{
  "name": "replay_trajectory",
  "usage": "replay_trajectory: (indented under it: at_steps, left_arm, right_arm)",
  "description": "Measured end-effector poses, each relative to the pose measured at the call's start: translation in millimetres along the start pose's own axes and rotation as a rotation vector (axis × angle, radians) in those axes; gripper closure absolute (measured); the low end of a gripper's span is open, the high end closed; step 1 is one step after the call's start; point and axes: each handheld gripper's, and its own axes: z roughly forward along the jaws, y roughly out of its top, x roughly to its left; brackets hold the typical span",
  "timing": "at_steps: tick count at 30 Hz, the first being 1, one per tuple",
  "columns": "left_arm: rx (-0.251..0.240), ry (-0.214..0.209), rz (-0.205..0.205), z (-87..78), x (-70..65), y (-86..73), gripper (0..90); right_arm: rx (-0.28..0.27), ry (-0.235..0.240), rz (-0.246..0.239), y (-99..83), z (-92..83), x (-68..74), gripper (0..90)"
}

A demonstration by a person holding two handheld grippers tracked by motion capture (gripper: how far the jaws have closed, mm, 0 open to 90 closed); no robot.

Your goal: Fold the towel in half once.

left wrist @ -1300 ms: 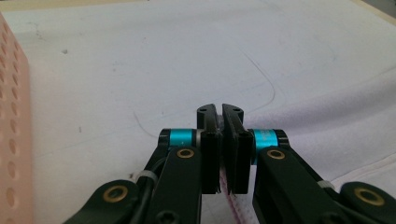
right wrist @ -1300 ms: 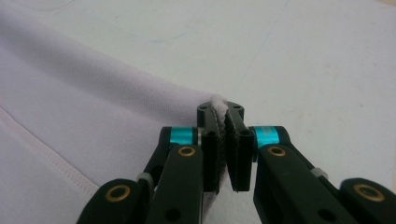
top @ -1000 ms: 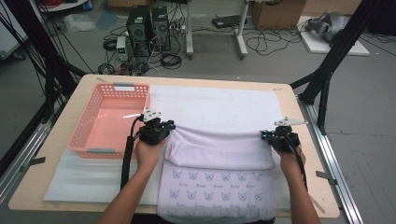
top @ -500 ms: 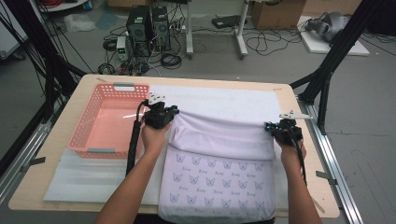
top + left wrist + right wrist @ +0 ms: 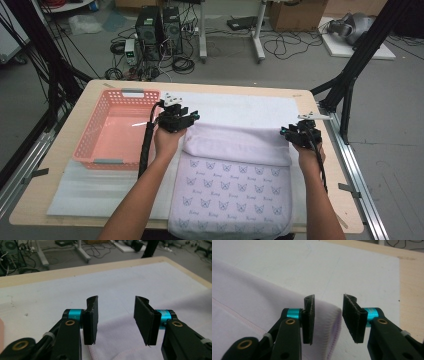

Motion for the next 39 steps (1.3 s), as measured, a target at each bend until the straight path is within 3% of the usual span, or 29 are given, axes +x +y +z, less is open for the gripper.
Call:
replay_trajectory:
  at_steps: [3, 5, 11, 14, 18, 21, 23, 24, 26, 29, 33, 39]
  left_arm:
    - [0.021, -0.036, 0.022, -2.4, -2.7, -3.0, 50.5]
    - [0.025, -0.047, 0.036, -3.0, -4.8, -8.6, 50.5]
    - [0.114, -0.073, 0.048, 3.9, -12.1, -32.4, 48.4]
    - [0.151, -0.058, 0.069, 9.4, -13.7, -39.3, 47.5]
    - [0.183, -0.042, 0.037, 15.7, -6.9, -47.0, 47.9]
    - [0.219, -0.058, 0.041, 19.3, -7.3, -53.5, 57.9]
    - [0.238, -0.069, 0.063, 19.2, -8.6, -59.2, 75.7]
    - [0.227, -0.072, 0.064, 18.3, -8.7, -61.0, 82.3]
    - [0.234, -0.082, 0.068, 14.9, -9.0, -60.1, 85.3]
    - [0.197, -0.091, 0.089, 4.9, -14.0, -56.1, 85.8]
    - [0.120, -0.111, 0.084, -12.3, -20.4, -59.1, 85.2]
    - [0.073, -0.164, 0.145, -39.2, -29.3, -73.5, 85.2]
  right_arm:
    - [-0.006, 0.041, -0.008, 0.7, -6.0, 0.7, 59.2]
    - [0.023, 0.081, -0.022, -0.5, -7.0, 1.7, 58.9]
    - [0.070, 0.133, -0.052, -7.9, -7.9, 6.7, 60.3]
    - [0.102, 0.152, -0.051, -19.2, -5.4, 6.8, 61.9]
    - [0.127, 0.168, -0.049, -32.5, -5.7, 6.8, 63.6]
    - [0.154, 0.171, -0.045, -41.0, -4.4, 6.5, 69.8]
    - [0.150, 0.171, -0.050, -45.0, -5.3, 6.7, 77.1]
    - [0.147, 0.179, -0.048, -46.7, -6.4, 6.7, 81.4]
    - [0.140, 0.191, -0.062, -49.8, -9.6, 7.6, 85.4]
    - [0.119, 0.198, -0.065, -55.7, -17.5, 9.9, 86.0]
    - [0.074, 0.210, -0.061, -67.3, -30.9, 14.0, 86.0]
    - [0.029, 0.236, -0.065, -85.3, -48.3, 19.3, 86.0]
